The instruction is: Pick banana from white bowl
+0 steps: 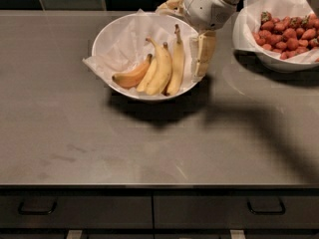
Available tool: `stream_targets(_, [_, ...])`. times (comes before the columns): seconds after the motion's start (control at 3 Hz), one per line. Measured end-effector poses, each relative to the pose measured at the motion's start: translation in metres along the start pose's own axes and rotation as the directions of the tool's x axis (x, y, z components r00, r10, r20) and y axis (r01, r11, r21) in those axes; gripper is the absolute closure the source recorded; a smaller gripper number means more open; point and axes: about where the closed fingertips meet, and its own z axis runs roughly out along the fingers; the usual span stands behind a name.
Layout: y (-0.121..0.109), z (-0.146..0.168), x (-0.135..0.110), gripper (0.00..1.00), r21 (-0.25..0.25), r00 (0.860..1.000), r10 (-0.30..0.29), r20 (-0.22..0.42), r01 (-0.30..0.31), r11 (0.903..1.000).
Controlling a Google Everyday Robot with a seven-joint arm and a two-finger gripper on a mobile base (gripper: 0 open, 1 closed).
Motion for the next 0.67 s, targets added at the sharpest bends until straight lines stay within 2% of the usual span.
stream_targets(0.33, [-0.0001,0.0000,0.0000,0.19,0.000,1.000,0.000,0.000,0.000,1.0000])
stream_targets(0.67, [-0.0091,0.0005,0.0014,0.16,0.014,0.999,-0.037,-0.004,0.037,0.9992])
